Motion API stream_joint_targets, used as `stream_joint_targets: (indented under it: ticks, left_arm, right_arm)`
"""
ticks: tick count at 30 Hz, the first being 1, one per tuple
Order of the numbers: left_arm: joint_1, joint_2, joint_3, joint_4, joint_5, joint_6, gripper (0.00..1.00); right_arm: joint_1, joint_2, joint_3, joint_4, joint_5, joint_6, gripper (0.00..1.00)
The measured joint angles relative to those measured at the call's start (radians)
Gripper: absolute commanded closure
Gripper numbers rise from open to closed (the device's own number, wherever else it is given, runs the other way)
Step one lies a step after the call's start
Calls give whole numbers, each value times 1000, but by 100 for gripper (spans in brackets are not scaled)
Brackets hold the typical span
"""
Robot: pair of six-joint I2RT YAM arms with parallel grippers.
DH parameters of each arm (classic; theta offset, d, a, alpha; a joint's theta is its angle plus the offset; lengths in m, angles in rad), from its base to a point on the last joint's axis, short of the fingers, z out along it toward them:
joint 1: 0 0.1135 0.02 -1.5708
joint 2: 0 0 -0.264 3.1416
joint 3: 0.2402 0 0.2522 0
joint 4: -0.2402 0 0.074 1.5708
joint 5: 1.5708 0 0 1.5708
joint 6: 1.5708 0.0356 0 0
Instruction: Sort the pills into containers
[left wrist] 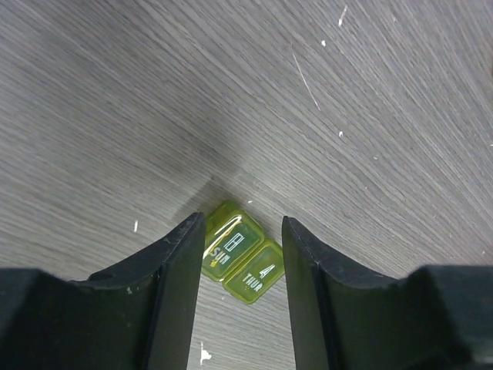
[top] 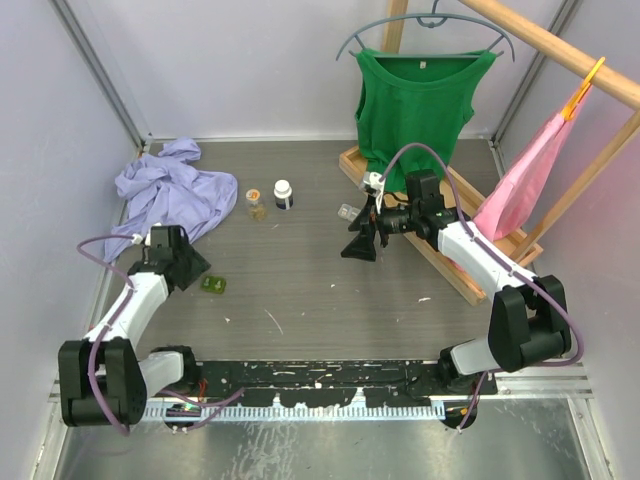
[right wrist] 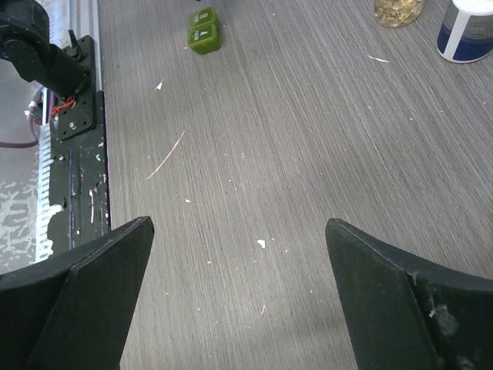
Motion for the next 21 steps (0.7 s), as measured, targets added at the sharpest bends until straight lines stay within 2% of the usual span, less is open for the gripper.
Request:
stream_joint_targets:
  ticks: [6, 21]
  left_arm:
    - [7, 49, -24, 56, 47, -1, 63]
    - [3, 42, -87, 77, 162, -49, 63]
  right_arm:
    - [0, 0, 0, -1, -3, -3, 0]
    - [0, 11, 0, -7, -19, -4, 0]
